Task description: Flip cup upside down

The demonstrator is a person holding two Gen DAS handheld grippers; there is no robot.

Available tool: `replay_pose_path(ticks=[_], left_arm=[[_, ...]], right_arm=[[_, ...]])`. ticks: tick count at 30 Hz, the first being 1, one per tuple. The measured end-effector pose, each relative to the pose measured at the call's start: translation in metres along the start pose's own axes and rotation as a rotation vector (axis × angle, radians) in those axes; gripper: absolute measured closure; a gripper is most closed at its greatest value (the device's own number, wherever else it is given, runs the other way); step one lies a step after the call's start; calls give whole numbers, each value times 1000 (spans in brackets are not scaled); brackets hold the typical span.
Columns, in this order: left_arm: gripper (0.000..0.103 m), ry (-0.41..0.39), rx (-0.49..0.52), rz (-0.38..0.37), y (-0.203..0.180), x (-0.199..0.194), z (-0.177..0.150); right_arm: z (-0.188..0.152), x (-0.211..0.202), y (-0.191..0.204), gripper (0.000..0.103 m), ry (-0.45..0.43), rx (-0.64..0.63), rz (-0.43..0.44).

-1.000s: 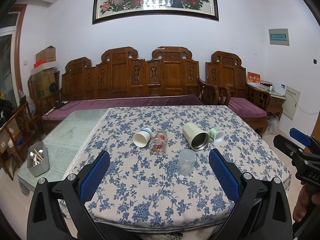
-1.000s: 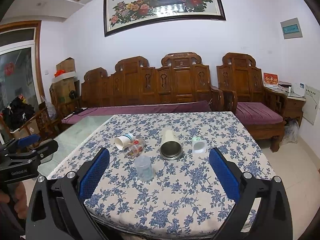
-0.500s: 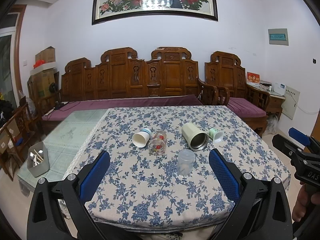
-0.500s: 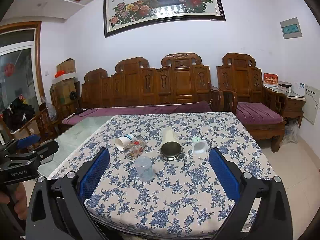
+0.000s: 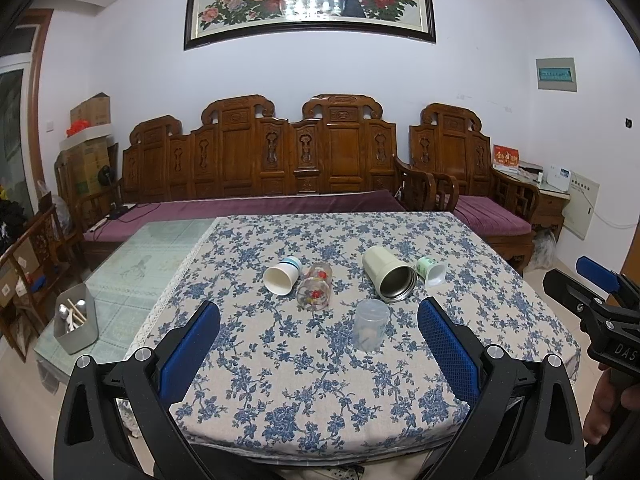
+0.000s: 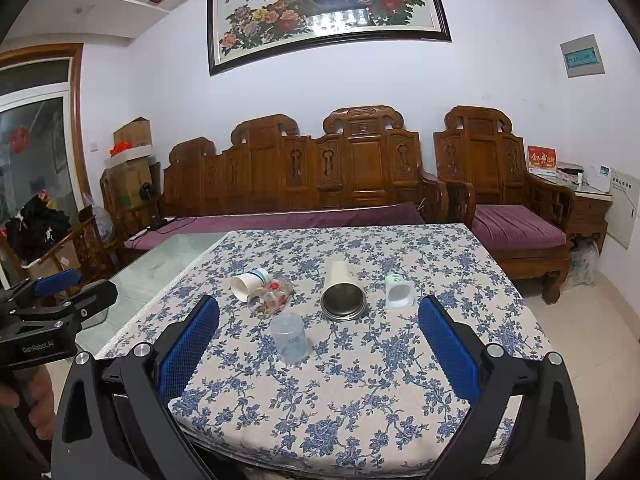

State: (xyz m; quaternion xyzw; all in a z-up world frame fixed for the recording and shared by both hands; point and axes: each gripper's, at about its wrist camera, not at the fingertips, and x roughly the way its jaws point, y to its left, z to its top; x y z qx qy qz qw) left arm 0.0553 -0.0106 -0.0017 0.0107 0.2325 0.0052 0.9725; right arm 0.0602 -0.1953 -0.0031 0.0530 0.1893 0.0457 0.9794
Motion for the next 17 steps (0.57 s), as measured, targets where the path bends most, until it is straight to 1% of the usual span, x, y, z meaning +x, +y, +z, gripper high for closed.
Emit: replay_pose_path(ticks=[17], left_arm=[[8, -4, 1, -1, -2, -2, 1]], right_arm=[[0, 0, 1, 3, -2, -1, -2]])
